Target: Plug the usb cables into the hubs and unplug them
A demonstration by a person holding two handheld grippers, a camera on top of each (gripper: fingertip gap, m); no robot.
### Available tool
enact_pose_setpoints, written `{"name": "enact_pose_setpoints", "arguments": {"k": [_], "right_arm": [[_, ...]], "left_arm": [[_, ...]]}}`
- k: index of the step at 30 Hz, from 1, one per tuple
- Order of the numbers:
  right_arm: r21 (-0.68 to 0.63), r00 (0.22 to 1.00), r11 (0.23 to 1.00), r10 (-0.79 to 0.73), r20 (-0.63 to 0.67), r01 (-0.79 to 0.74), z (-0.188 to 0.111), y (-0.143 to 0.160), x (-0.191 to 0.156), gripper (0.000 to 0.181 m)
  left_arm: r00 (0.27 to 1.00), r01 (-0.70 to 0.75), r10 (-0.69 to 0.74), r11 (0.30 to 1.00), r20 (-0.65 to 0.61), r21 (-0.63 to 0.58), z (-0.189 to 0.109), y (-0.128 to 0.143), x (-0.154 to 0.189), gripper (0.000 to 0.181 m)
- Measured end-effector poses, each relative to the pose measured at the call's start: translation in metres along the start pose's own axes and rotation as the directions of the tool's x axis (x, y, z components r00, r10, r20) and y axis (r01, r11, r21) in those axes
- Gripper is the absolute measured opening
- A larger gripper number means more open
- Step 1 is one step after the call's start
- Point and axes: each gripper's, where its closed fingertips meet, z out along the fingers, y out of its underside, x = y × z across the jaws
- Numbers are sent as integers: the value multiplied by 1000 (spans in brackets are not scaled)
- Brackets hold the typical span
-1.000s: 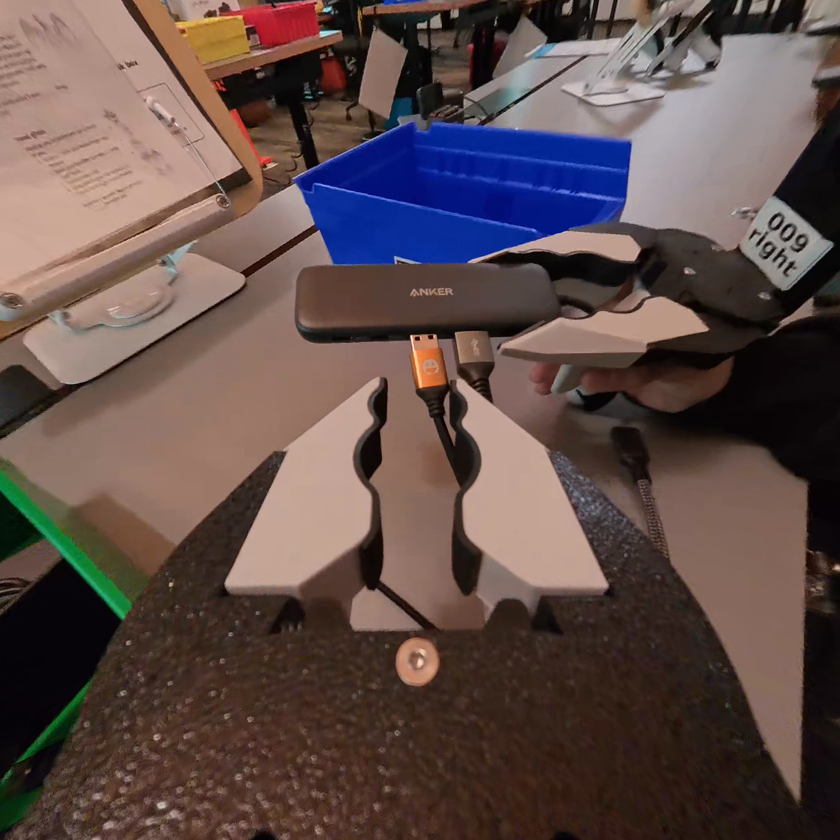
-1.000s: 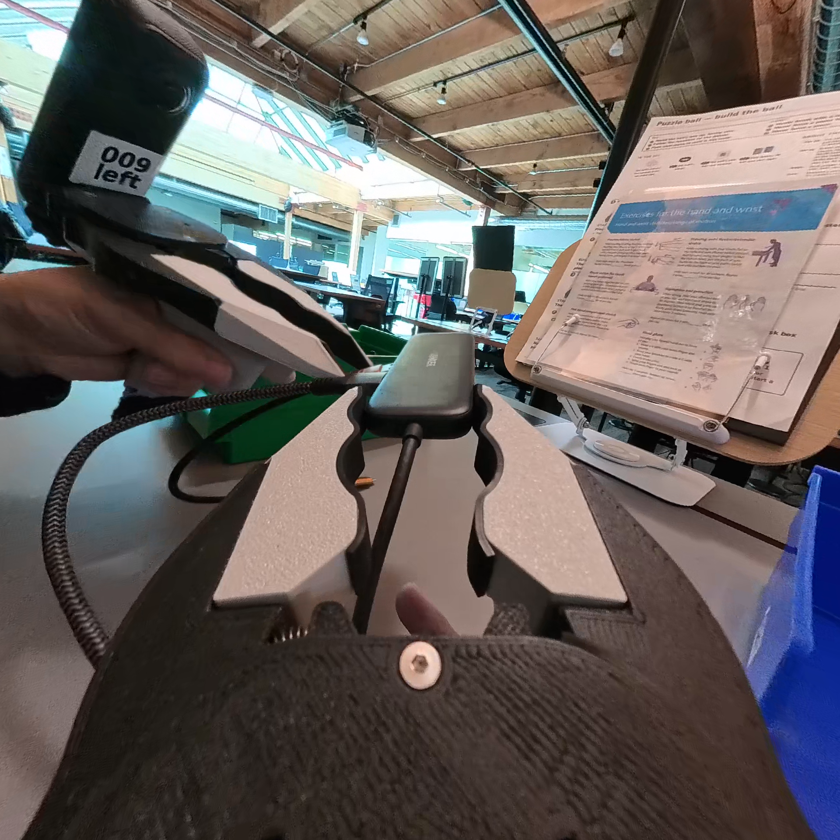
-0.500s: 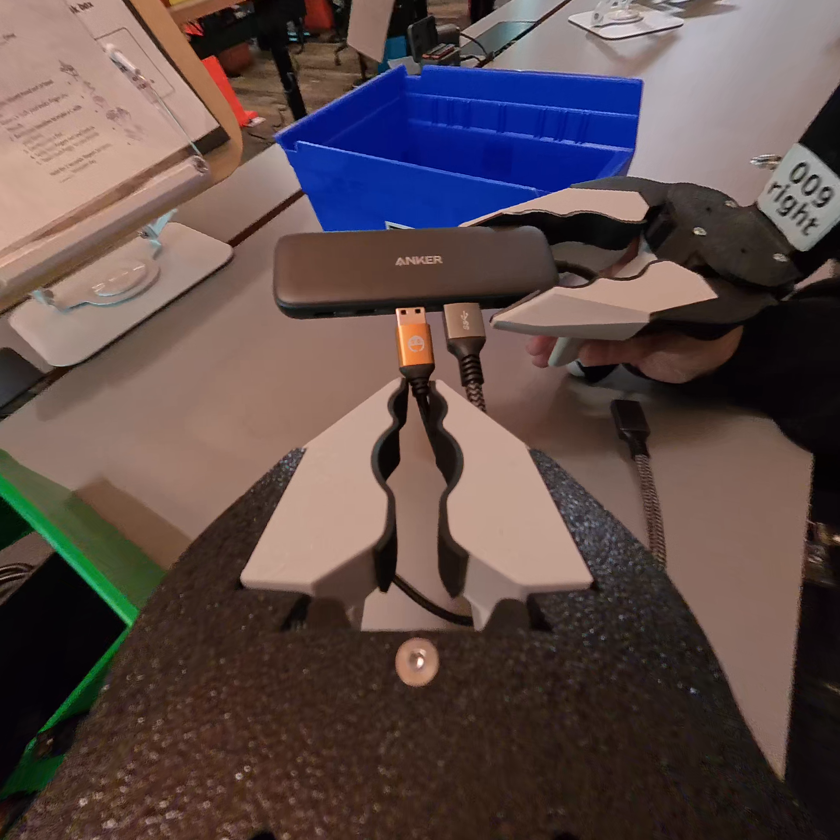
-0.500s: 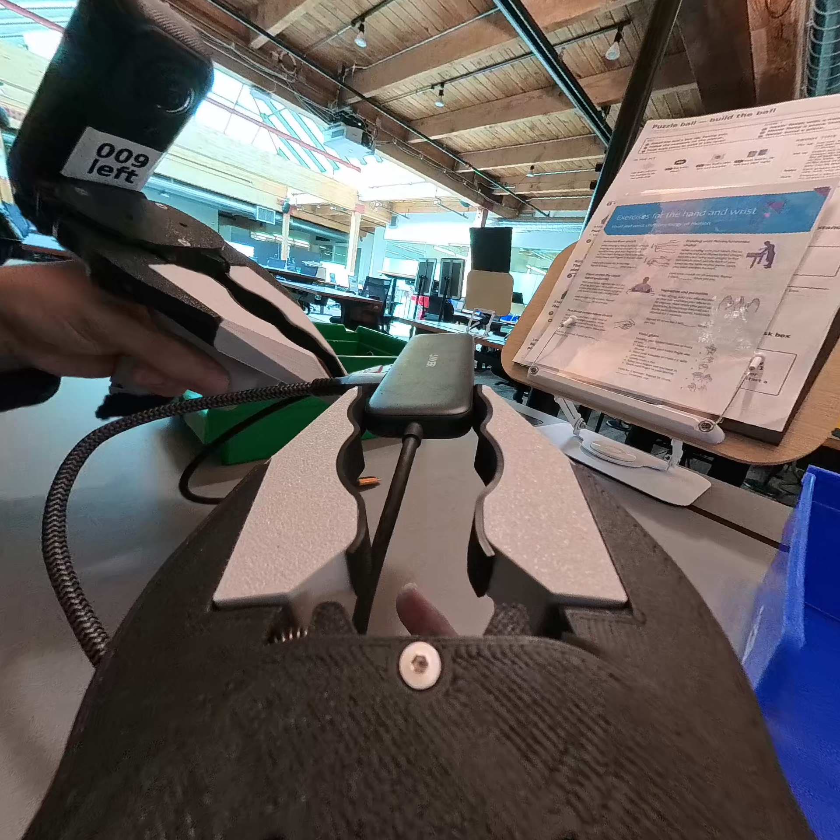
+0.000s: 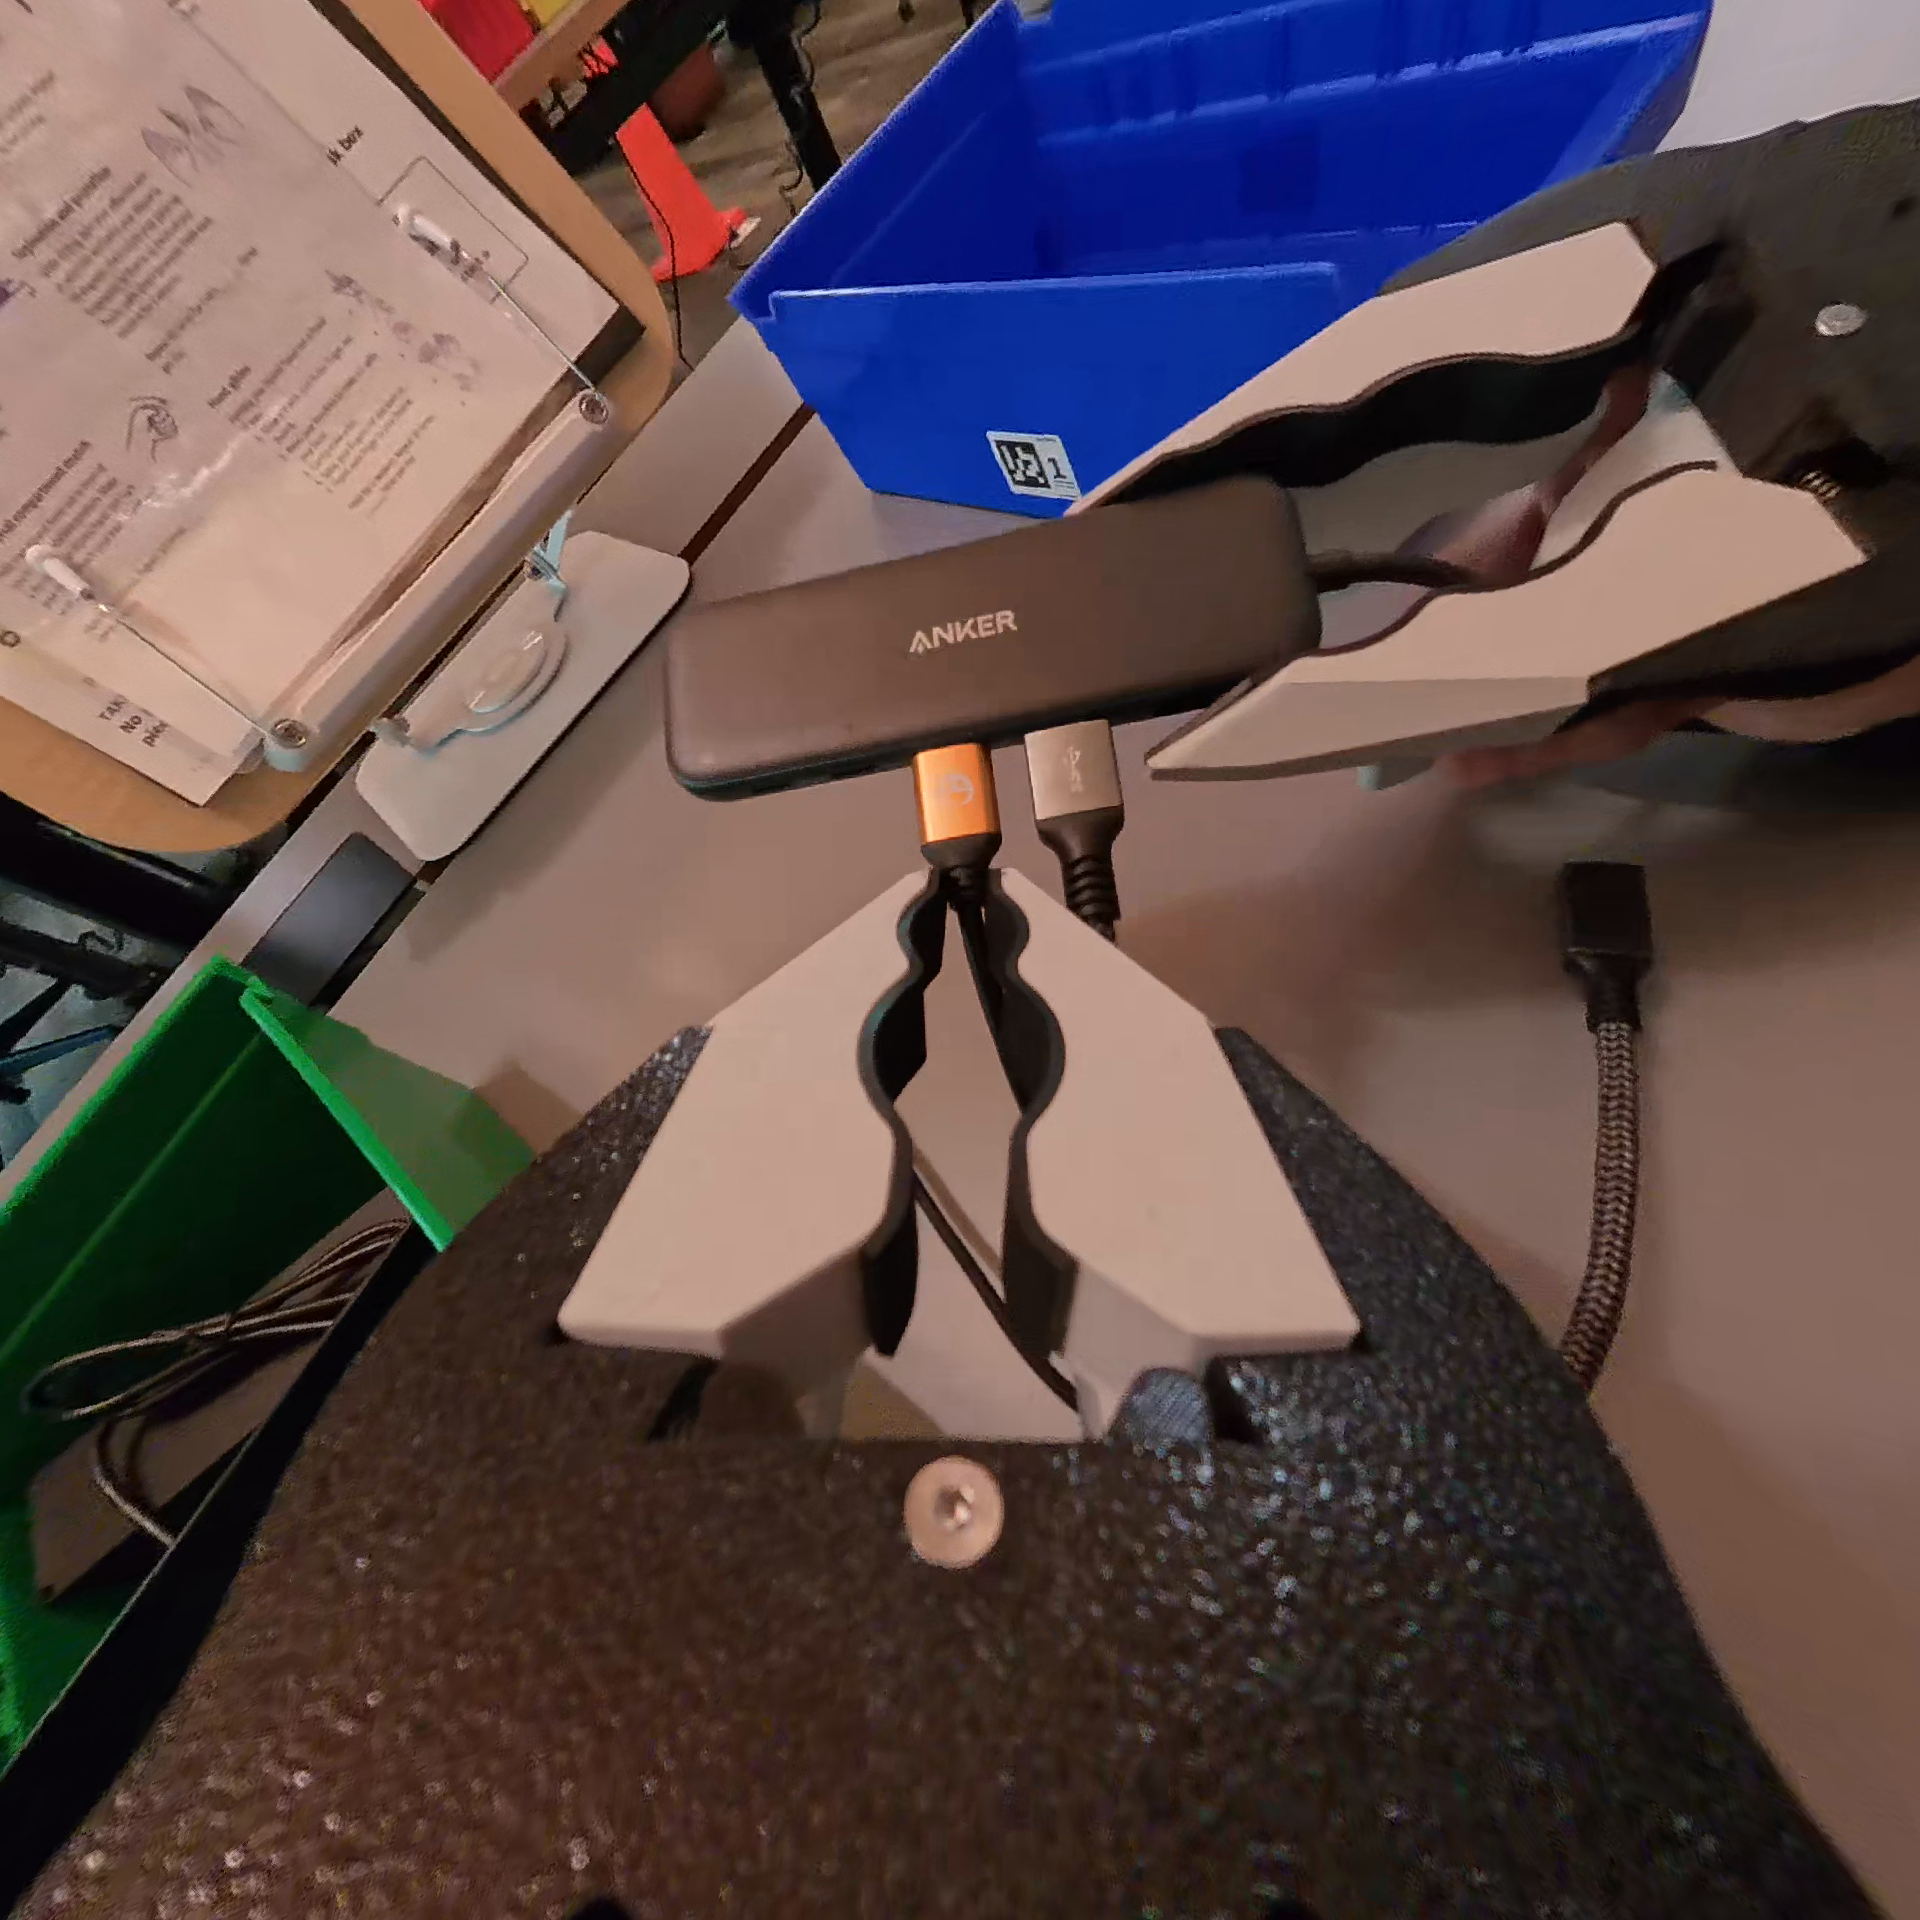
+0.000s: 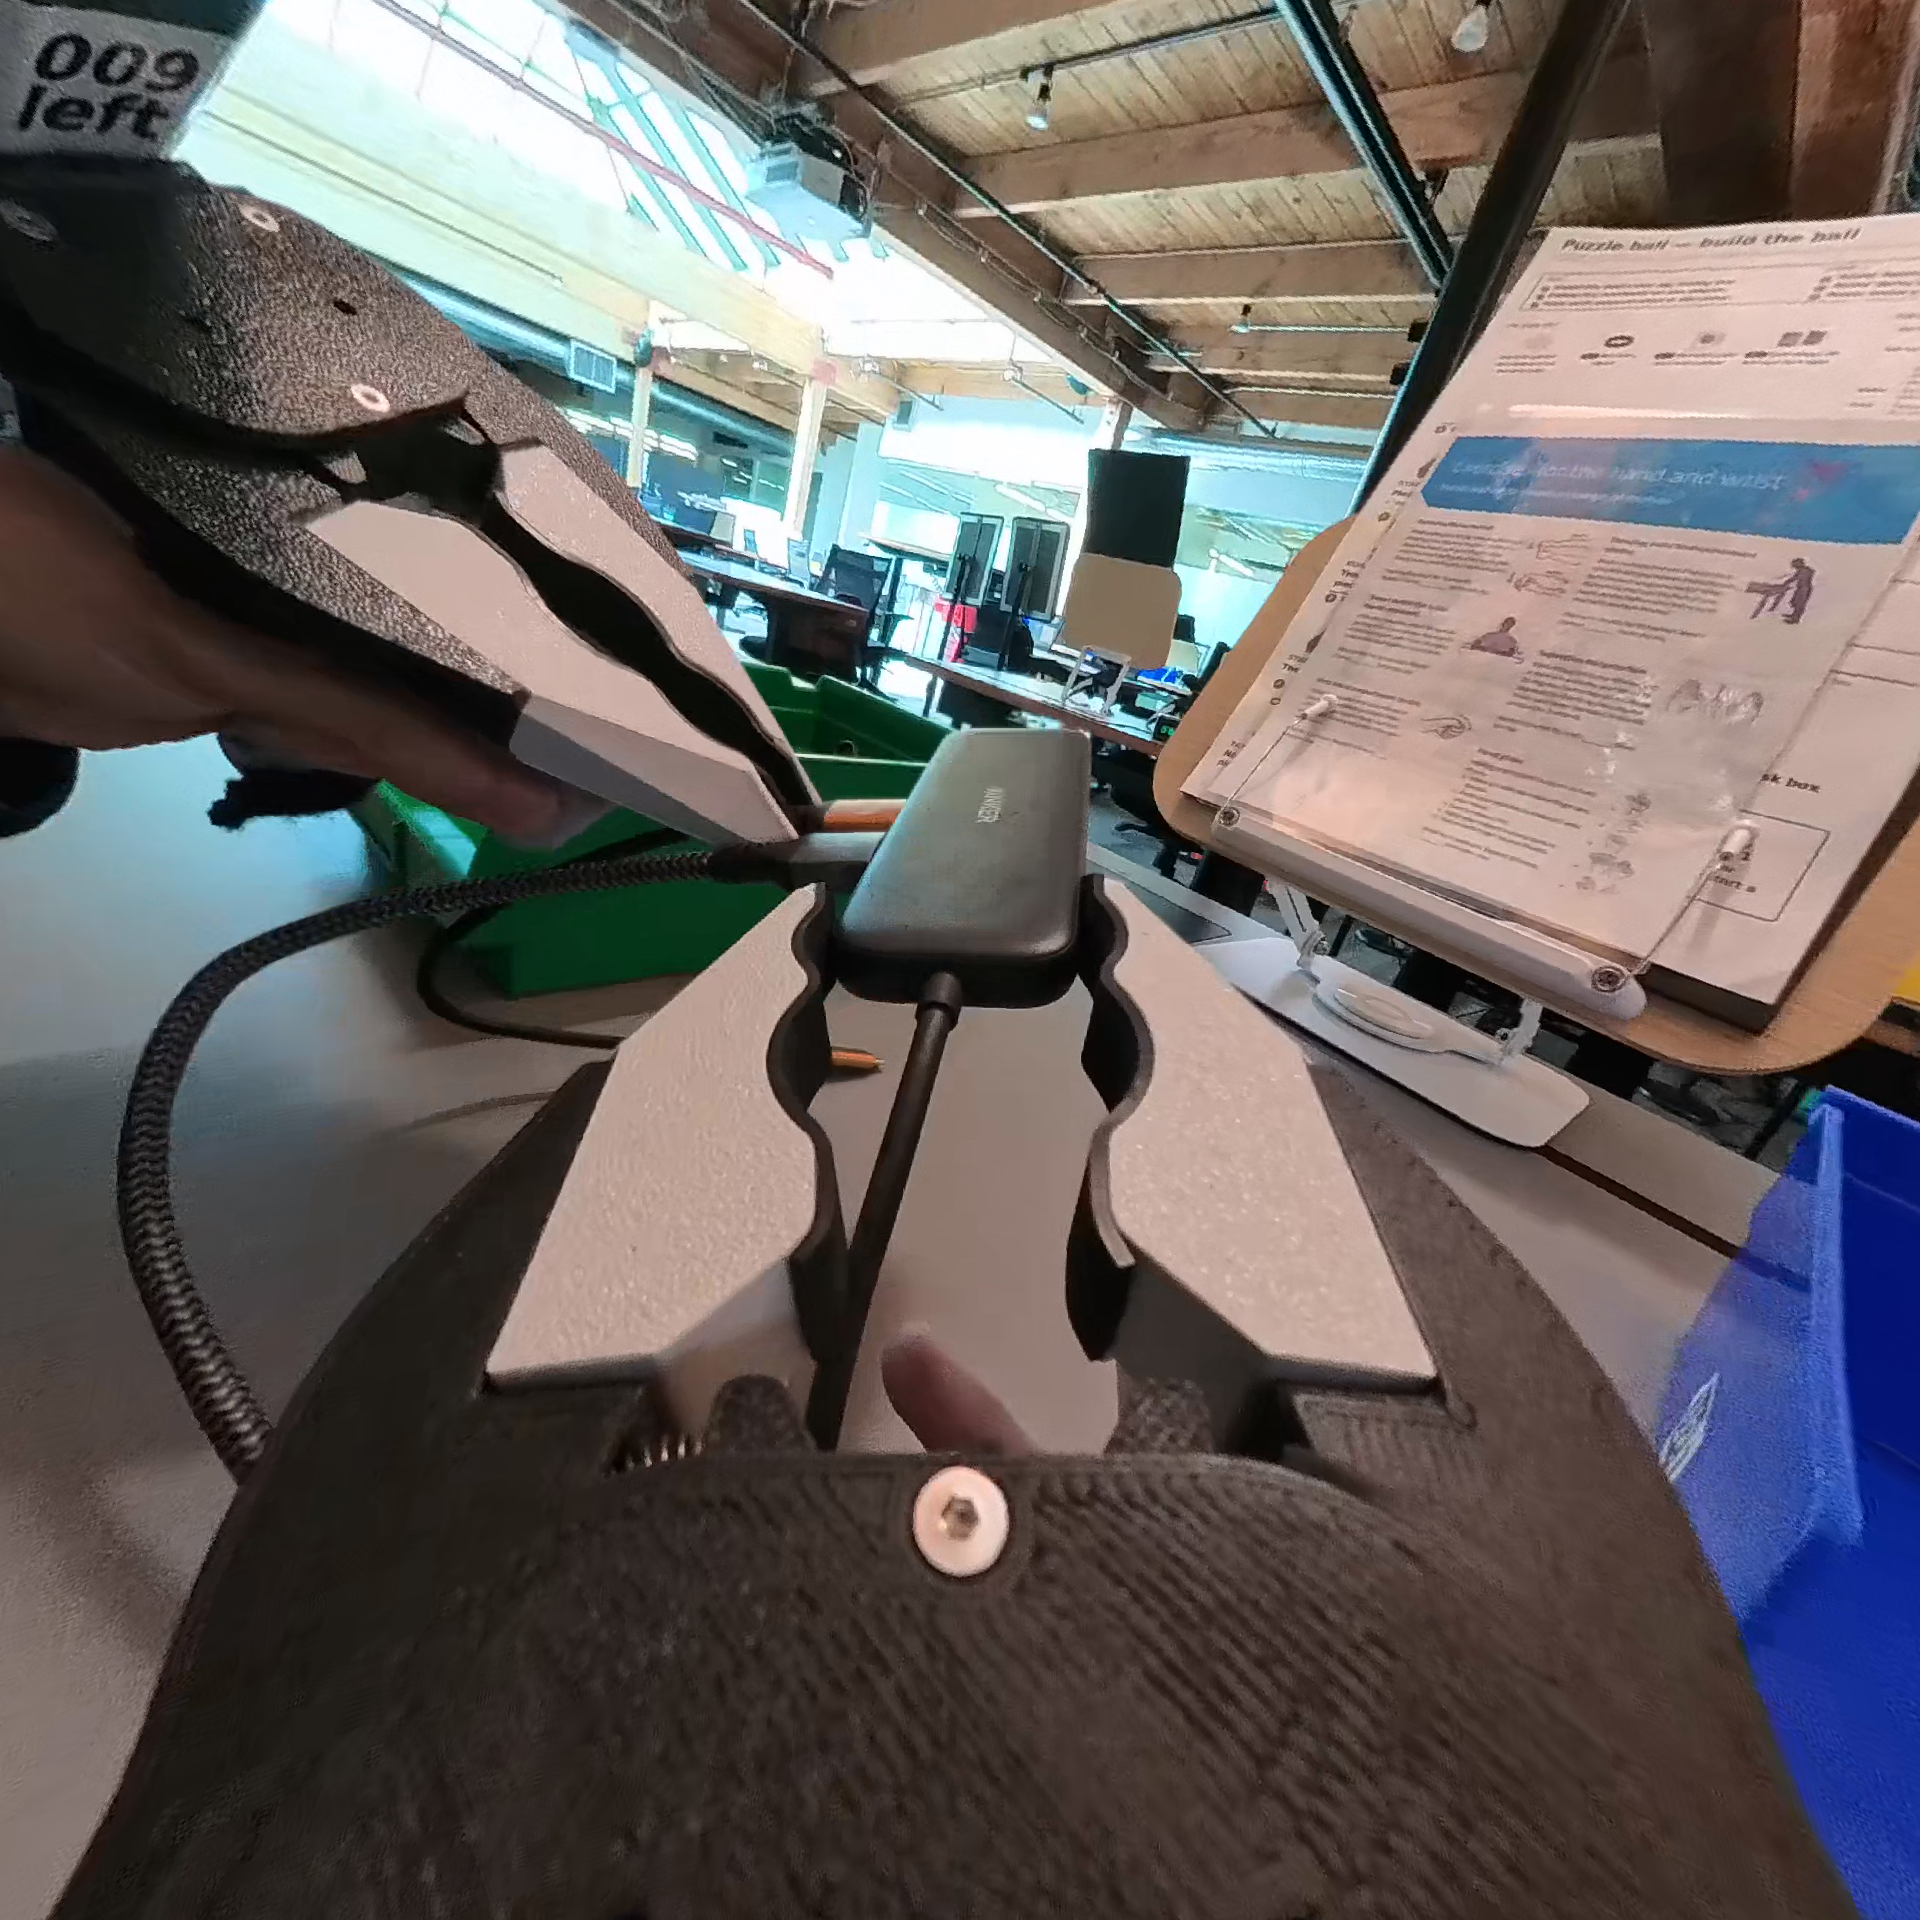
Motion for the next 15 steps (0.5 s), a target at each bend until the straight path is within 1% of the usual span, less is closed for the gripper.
{"name": "enact_pose_setpoints", "arguments": {"k": [1,3,5,7,9,10,11,13,15], "right_arm": [[5,1000,1000,9,1,-9,0,0,1,46],[37,1000,999,17,-9,-16,-3,-5,4,46],[54,1000,999,5,-16,-4,-3,-10,6,46],[44,999,999,-21,-39,23,-3,-14,9,46],[2,989,995,-102,-108,102,-4,-18,20,46],[-25,980,989,-146,-133,144,-6,-23,28,46],[-43,970,982,-186,-157,181,-10,-31,36,46],[-46,941,970,-243,-235,239,-21,-60,58,45],[-43,910,963,-264,-320,265,-36,-93,86,45]], "left_arm": [[1000,0,0,1000,-8,22,0,-2,0,5],[999,46,-43,994,-32,100,-2,-12,0,5],[995,79,-71,989,-62,124,-4,-16,1,6],[993,104,-93,980,-71,172,-12,-24,-3,15],[986,162,-148,958,-75,236,-26,-36,-13,26],[981,195,-182,945,-71,264,-35,-41,-21,28],[975,221,-212,931,-61,292,-45,-44,-30,30],[969,241,-243,911,-37,335,-61,-47,-46,29],[964,255,-266,906,-12,339,-70,-40,-58,29]]}}
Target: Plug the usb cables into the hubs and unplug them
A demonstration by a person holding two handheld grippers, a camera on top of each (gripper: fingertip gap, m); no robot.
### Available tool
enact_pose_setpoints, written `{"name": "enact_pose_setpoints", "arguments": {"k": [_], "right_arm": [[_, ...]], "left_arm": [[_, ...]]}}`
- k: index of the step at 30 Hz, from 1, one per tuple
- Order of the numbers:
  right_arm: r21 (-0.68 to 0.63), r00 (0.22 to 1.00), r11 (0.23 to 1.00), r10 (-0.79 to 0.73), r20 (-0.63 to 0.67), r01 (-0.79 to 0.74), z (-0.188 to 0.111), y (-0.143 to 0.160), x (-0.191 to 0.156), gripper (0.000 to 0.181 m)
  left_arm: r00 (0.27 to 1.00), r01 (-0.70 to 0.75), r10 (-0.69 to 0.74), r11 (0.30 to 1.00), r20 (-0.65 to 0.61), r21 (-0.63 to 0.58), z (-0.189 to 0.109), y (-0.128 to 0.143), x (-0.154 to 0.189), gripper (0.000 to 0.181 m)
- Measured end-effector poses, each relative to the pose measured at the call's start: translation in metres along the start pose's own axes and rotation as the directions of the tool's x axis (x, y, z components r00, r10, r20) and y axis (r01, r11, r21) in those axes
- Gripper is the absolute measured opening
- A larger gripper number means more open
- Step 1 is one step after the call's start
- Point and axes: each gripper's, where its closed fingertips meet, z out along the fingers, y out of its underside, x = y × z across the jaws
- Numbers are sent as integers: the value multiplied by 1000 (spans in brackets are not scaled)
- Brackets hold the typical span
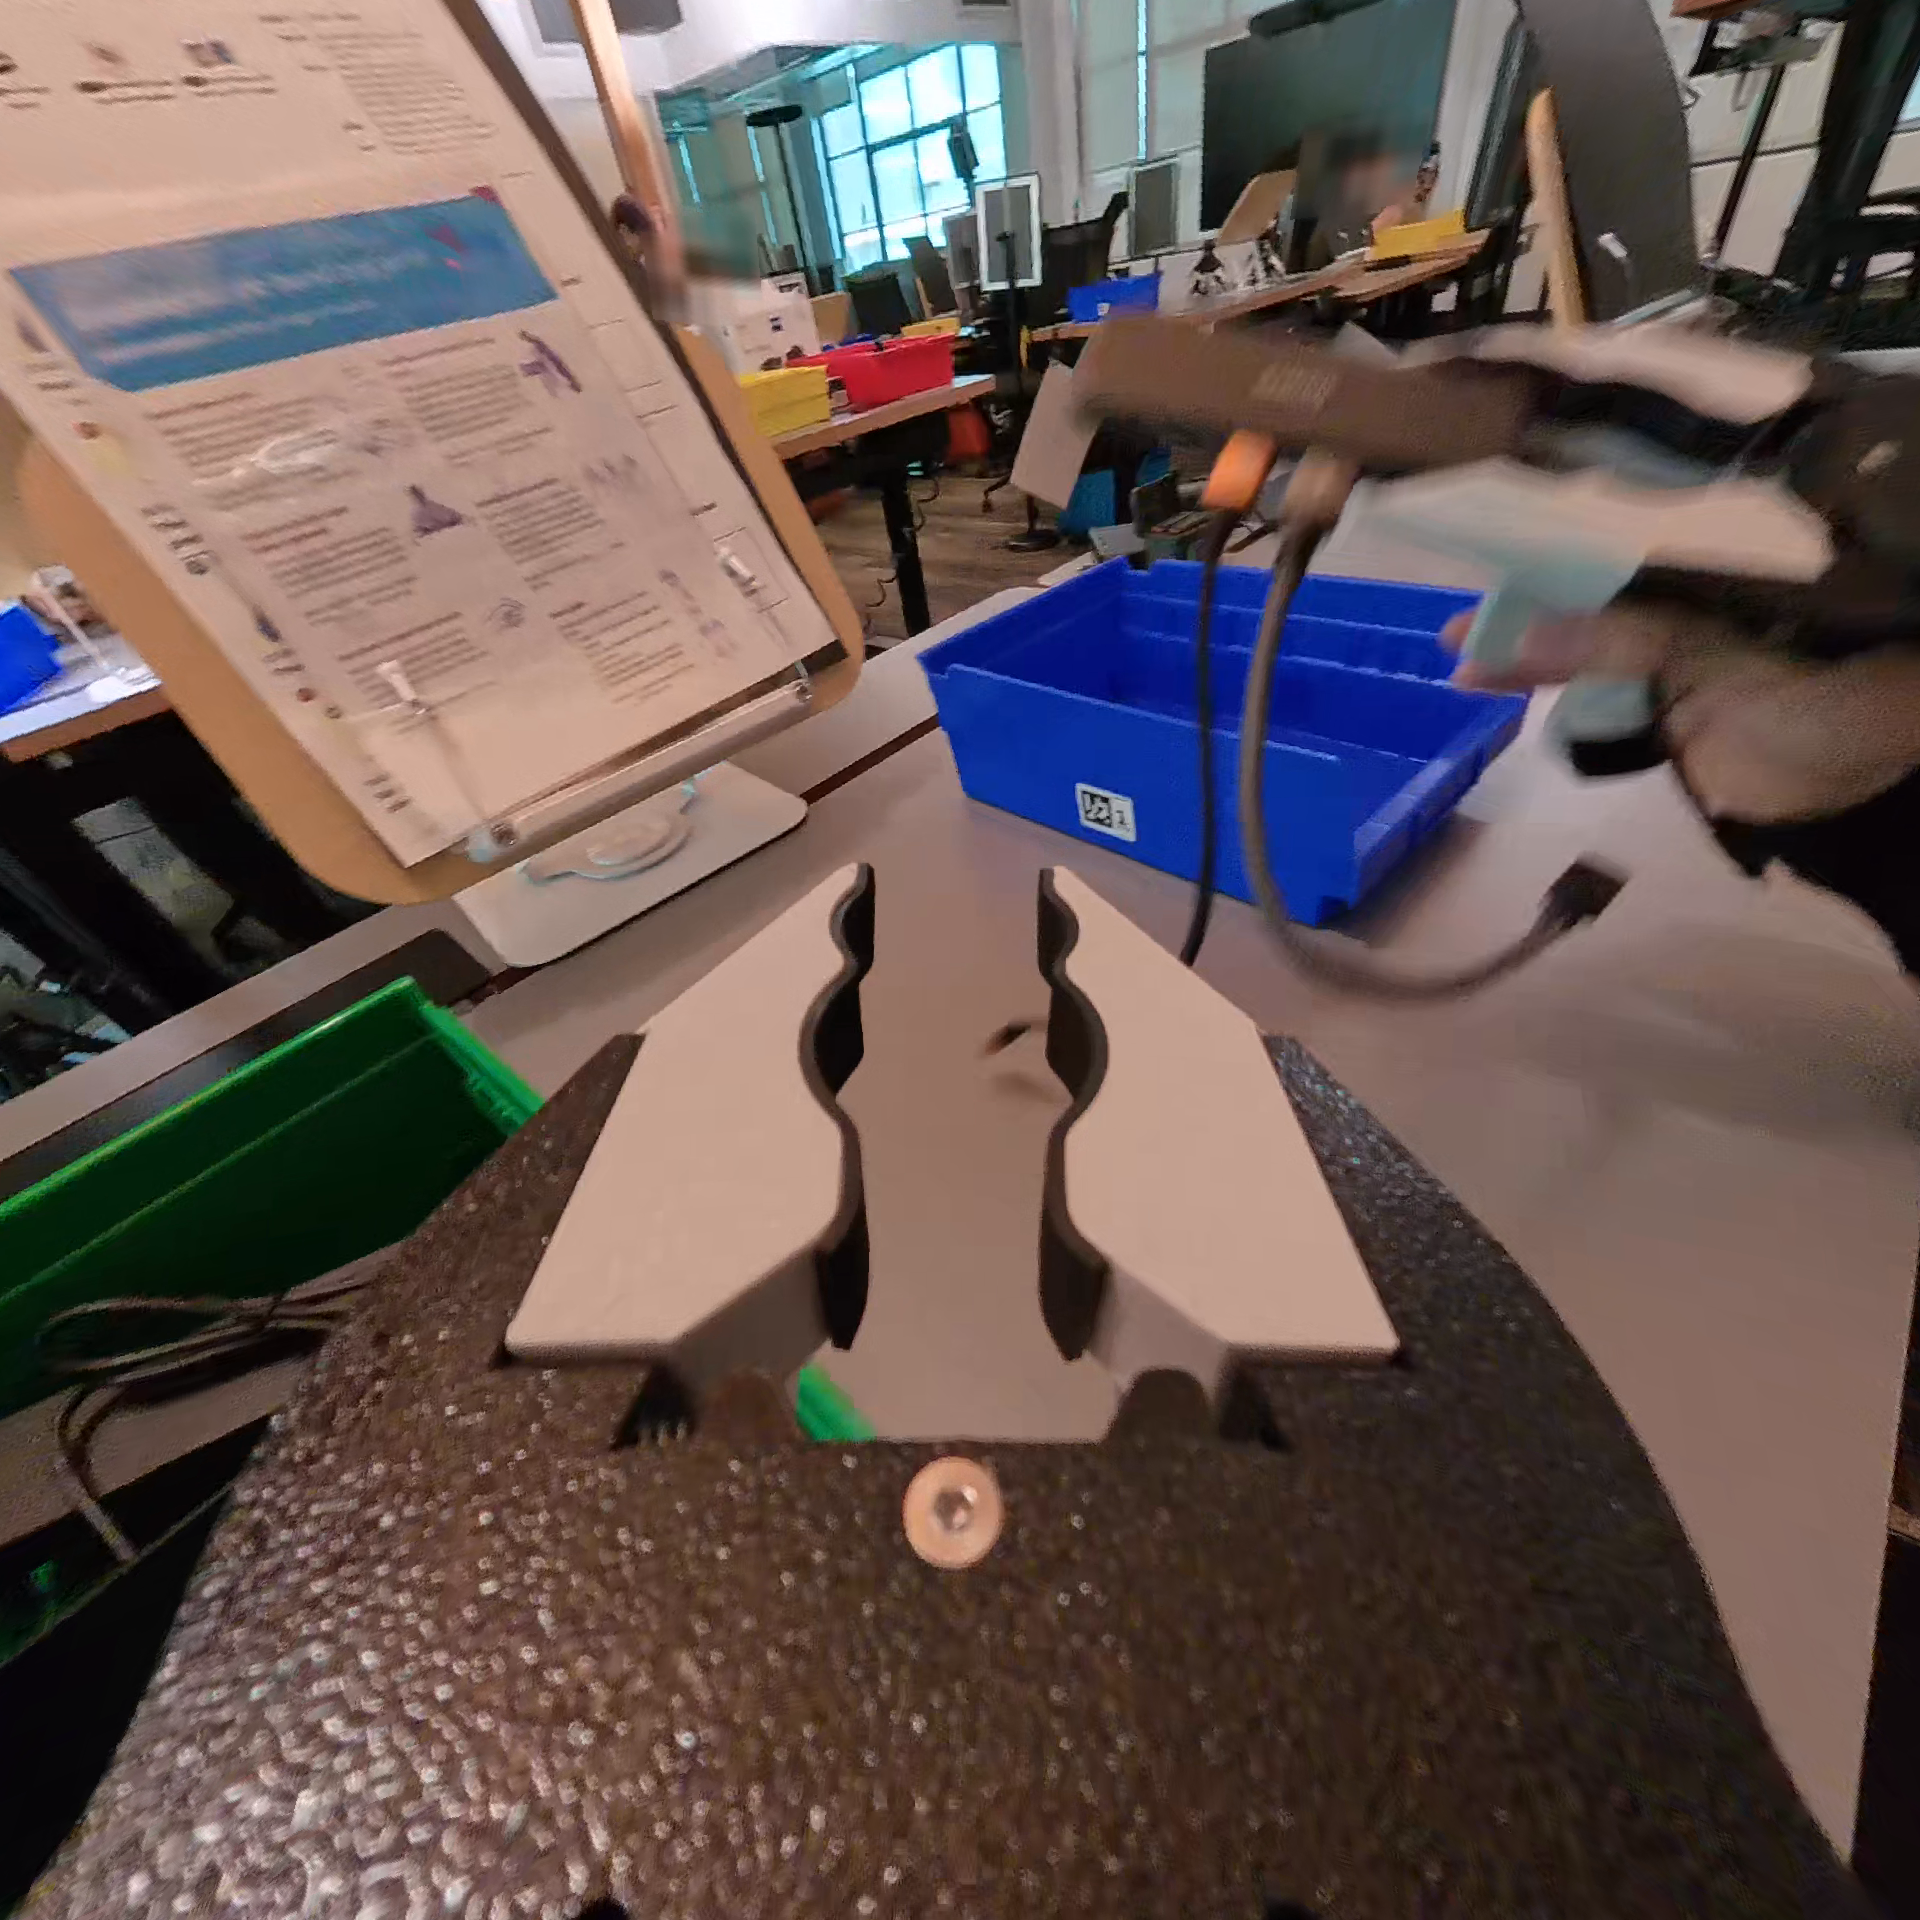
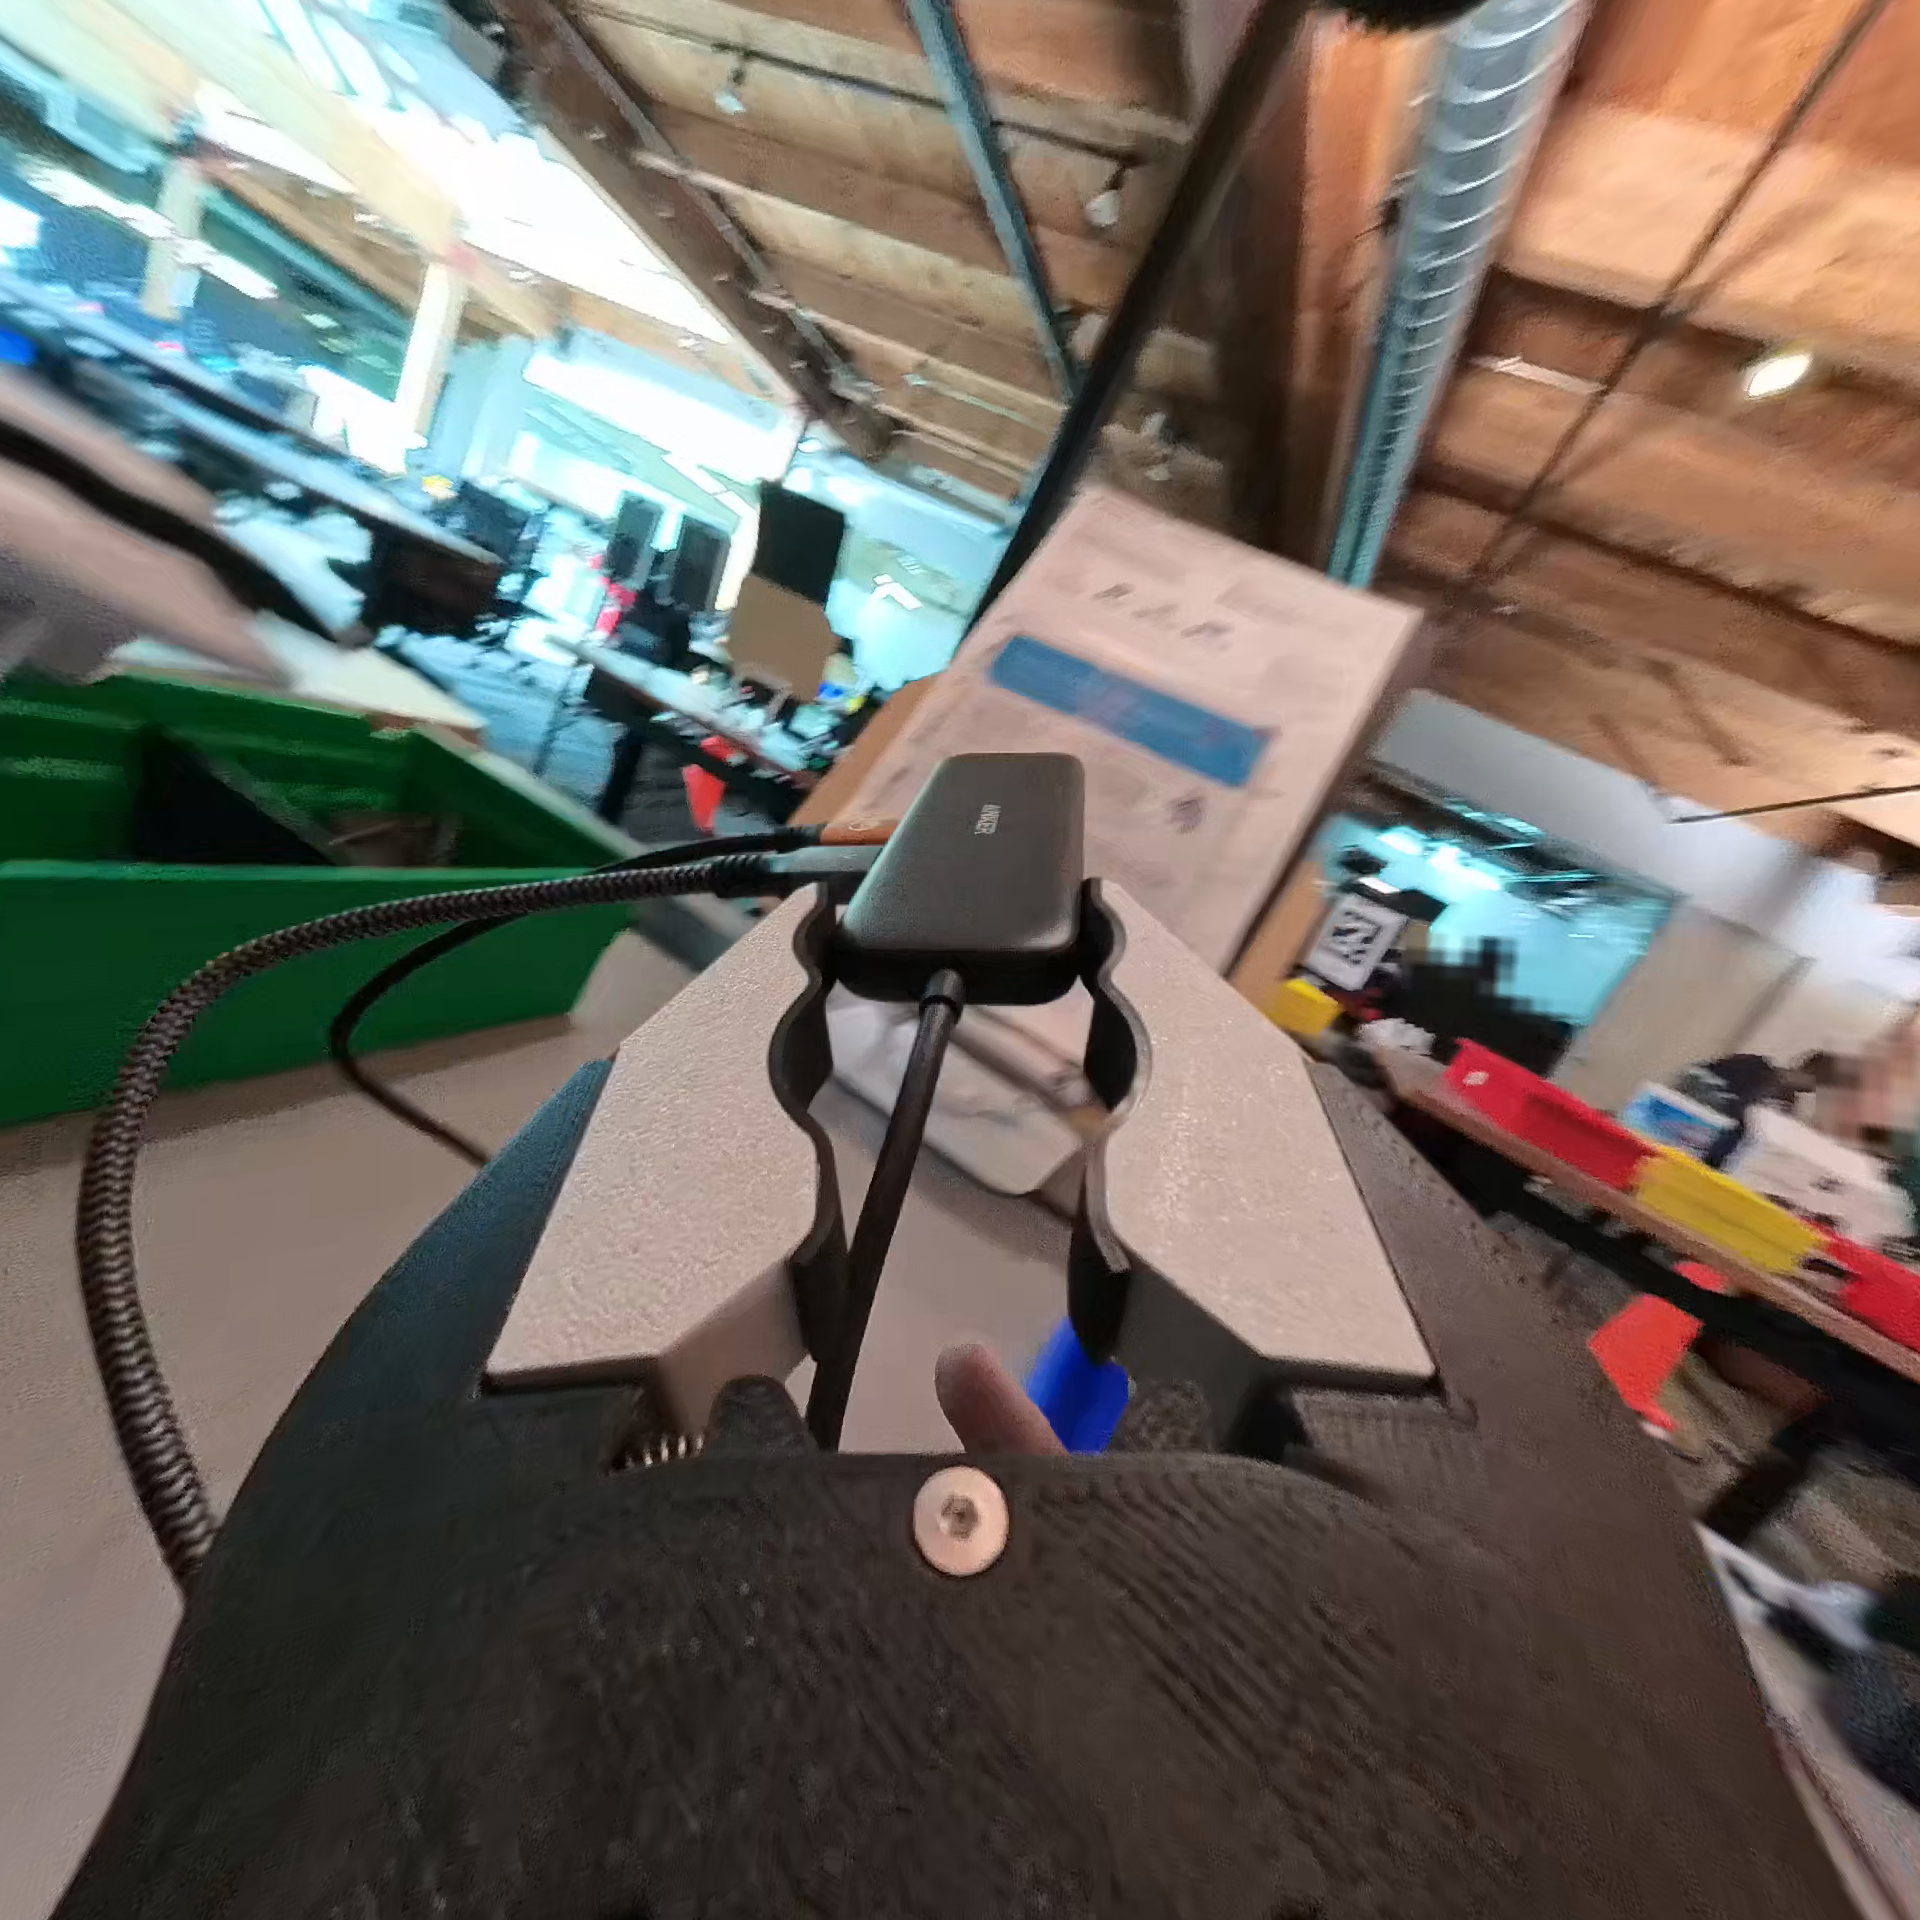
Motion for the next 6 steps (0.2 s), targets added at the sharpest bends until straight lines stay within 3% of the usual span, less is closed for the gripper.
{"name": "enact_pose_setpoints", "arguments": {"k": [3,6], "right_arm": [[40,988,999,-16,-152,23,-6,-38,66,45],[-3,960,993,-115,-257,118,-5,-64,127,45]], "left_arm": [[999,34,-34,999,13,-16,-6,5,-12,29],[998,64,-64,997,-11,-31,-6,10,-13,29]]}}
